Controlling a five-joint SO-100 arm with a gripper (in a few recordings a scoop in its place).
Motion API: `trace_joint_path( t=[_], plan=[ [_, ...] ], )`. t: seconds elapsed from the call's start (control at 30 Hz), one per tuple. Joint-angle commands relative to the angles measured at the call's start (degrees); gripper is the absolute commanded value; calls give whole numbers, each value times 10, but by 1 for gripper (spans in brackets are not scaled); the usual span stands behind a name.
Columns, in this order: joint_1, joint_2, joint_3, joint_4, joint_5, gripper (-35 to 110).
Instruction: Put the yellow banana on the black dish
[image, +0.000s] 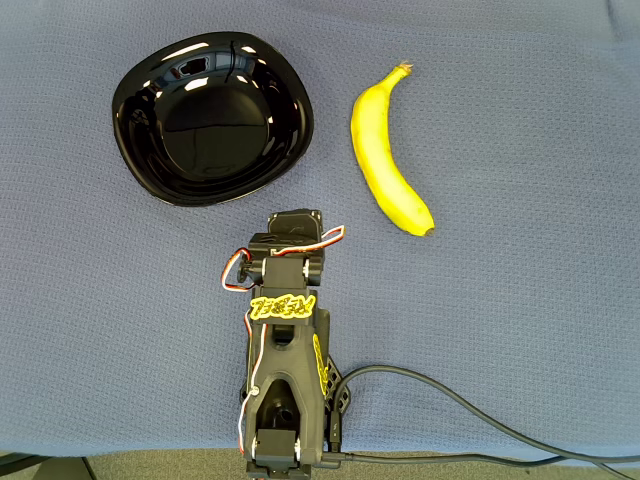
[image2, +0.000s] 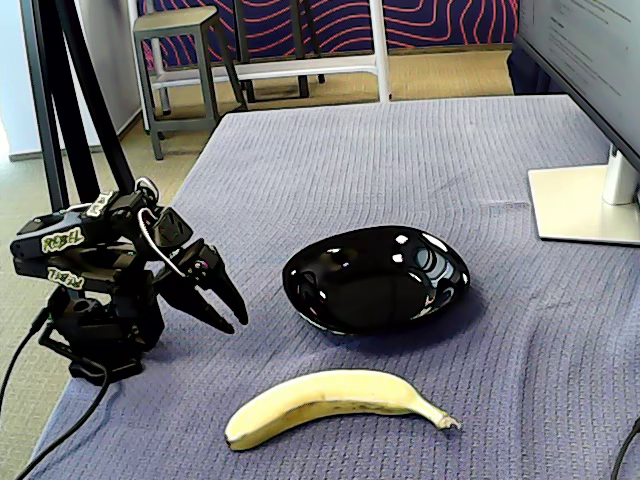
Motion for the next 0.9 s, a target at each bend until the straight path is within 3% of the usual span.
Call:
trace_joint_path(
  t=[0.0, 0.53, 0.7, 0.87],
  plan=[
    [11, -91, -46, -75, 17, 0],
    [11, -92, -51, -69, 25, 0],
    [22, -170, -133, -19, 117, 2],
    [28, -141, -146, -18, 132, 4]
  ],
)
